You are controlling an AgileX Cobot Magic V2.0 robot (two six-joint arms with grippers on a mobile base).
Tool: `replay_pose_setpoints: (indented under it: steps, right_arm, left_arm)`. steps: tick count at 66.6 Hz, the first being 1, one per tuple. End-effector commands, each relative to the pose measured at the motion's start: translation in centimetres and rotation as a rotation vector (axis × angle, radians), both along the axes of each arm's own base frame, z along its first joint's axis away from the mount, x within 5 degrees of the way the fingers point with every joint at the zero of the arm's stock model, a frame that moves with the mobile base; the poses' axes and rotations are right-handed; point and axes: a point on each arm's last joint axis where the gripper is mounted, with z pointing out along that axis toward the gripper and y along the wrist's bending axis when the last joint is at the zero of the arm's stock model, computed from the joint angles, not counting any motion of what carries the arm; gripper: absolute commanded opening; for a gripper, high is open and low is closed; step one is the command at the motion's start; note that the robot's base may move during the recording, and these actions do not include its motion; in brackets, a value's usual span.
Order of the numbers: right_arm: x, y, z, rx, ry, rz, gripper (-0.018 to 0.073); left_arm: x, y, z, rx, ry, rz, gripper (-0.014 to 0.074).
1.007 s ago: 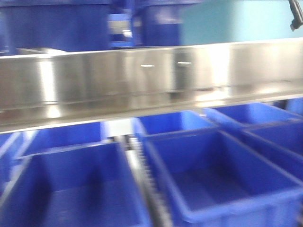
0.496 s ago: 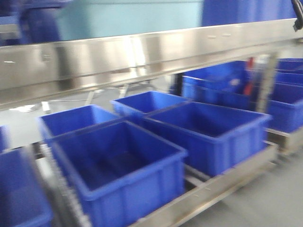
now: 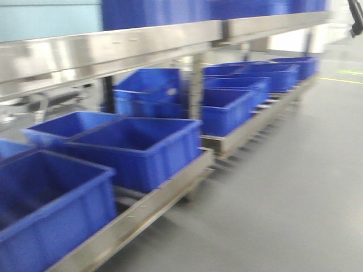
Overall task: Move two blue bins to right shelf middle
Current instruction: 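Hold the cyan bin with both grippers while driving to another rack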
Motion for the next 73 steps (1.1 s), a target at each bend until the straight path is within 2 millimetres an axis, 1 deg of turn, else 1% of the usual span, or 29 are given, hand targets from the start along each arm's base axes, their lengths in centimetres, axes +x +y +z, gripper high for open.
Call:
replay_pose_setpoints:
  steps: [1,73]
  right_arm:
    - [0.40,-0.67,0.61,-0.017,-0.066,-0.044,-0.0154]
    - [0.40,-0.67,0.61,-0.017,-0.066,-0.044,-0.0154]
  left_arm:
    - [-0.79,-0.31,1.00,-0.044,-0.039,-0.029,-0.0111]
    - [-0.79,-0.31,1.00,-0.044,-0.039,-0.029,-0.0111]
